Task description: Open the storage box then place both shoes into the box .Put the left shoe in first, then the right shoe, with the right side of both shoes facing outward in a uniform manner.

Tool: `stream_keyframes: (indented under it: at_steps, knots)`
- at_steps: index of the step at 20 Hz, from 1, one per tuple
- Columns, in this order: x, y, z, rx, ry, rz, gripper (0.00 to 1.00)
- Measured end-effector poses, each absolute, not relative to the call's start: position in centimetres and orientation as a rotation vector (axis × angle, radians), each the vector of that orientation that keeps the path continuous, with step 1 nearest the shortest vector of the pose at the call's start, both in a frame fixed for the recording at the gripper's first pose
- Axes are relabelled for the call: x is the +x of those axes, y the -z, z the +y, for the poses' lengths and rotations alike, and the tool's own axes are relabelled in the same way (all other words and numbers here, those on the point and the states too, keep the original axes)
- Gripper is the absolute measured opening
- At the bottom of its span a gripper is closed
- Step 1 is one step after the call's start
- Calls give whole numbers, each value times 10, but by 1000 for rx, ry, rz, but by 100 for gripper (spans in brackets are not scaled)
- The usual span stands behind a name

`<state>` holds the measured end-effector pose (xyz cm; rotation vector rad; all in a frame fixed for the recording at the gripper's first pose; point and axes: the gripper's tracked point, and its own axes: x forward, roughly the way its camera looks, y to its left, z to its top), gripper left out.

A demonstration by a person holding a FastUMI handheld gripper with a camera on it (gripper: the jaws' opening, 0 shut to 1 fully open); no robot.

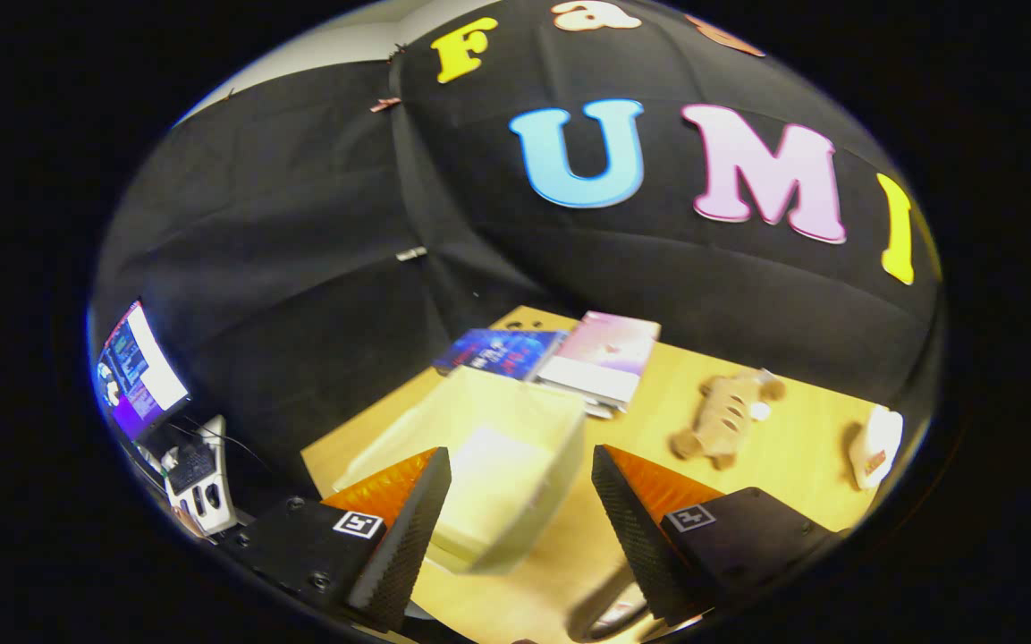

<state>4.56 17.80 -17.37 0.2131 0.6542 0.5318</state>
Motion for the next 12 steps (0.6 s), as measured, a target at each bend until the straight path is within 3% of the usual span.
stream_keyframes:
  at_steps: [8, 12]
  knots:
    - [-16, 301, 73, -39, -332, 893, 98]
    - [-33, 351, 58, -105, -294, 996, 91]
